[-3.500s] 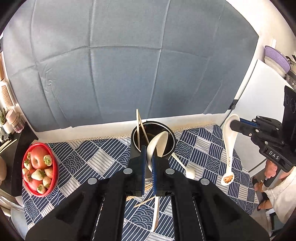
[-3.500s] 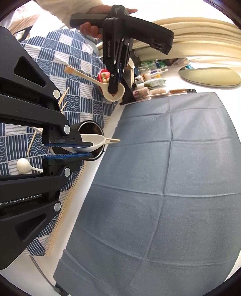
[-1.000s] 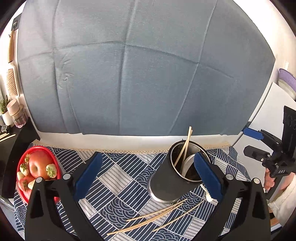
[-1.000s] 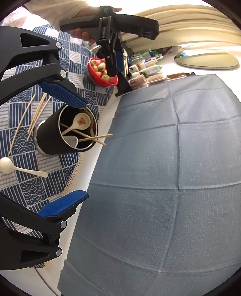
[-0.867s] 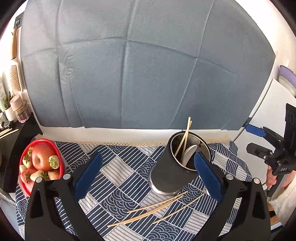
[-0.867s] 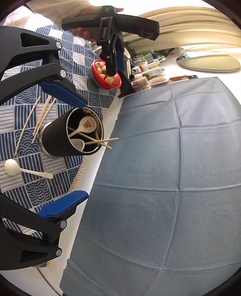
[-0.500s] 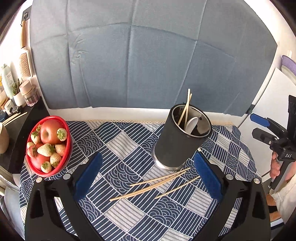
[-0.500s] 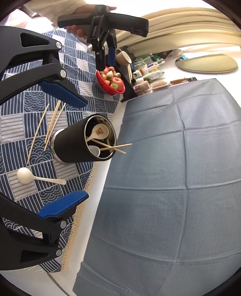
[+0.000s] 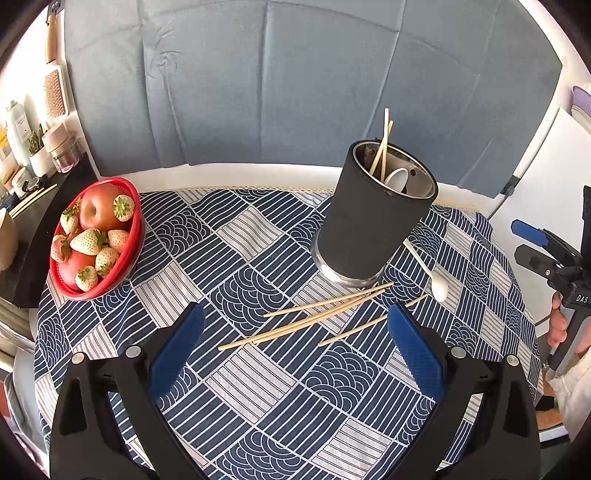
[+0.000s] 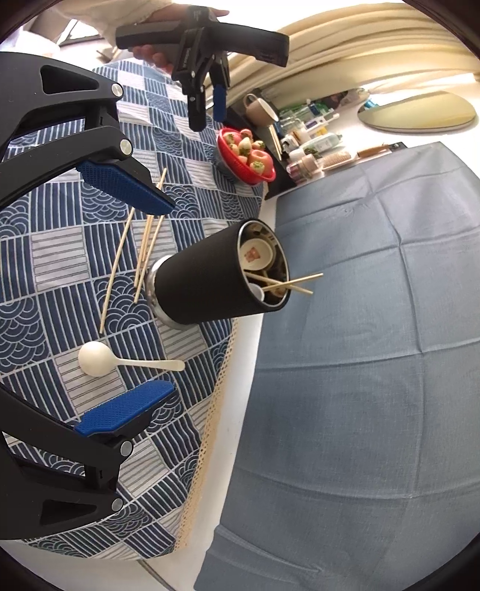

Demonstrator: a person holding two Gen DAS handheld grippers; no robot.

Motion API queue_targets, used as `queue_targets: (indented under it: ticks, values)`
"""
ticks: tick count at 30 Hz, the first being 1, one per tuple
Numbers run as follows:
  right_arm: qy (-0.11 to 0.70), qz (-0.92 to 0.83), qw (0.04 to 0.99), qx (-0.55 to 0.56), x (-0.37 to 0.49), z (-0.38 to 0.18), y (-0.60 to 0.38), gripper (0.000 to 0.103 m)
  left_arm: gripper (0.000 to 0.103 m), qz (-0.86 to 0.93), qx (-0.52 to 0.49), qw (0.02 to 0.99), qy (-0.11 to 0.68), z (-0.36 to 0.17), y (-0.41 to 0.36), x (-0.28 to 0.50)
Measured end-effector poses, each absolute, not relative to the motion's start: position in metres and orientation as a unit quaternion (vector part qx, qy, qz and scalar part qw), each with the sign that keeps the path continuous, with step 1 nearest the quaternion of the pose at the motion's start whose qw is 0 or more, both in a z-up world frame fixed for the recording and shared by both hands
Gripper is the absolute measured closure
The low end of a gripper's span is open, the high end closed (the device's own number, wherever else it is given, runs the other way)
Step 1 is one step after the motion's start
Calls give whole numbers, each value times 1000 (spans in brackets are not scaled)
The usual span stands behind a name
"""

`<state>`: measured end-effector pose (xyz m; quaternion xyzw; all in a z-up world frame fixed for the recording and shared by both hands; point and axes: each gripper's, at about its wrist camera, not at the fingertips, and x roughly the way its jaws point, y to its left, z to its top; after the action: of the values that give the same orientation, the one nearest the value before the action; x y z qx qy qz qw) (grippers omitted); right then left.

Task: Organize utensils
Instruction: 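Withdraw both tools from the holder and move them toward the loose chopsticks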

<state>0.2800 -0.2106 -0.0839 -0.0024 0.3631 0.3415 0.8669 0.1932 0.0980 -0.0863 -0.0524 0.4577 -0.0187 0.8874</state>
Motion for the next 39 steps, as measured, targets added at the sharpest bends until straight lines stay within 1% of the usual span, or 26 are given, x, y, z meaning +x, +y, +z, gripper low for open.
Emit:
queue_targets:
  ticks: [10,16,23,26,39]
  values:
    - [406,263,875,-17,278,-101,-222,17,6,-73,-5,869,489,-113,104,227]
    - [431,209,878,6,277,-108,-222,17,6,-124,18,855,503,-125,108,257]
    - [455,151,877,25,271,-123,-205,17,6,-183,63,835,515,-147,109,282]
    - [469,134,873,30,265,-132,-195,17,6,-198,99,829,514,-155,108,286]
    - [496,59,864,66,258,-158,-154,17,6,-285,153,782,533,-195,112,306]
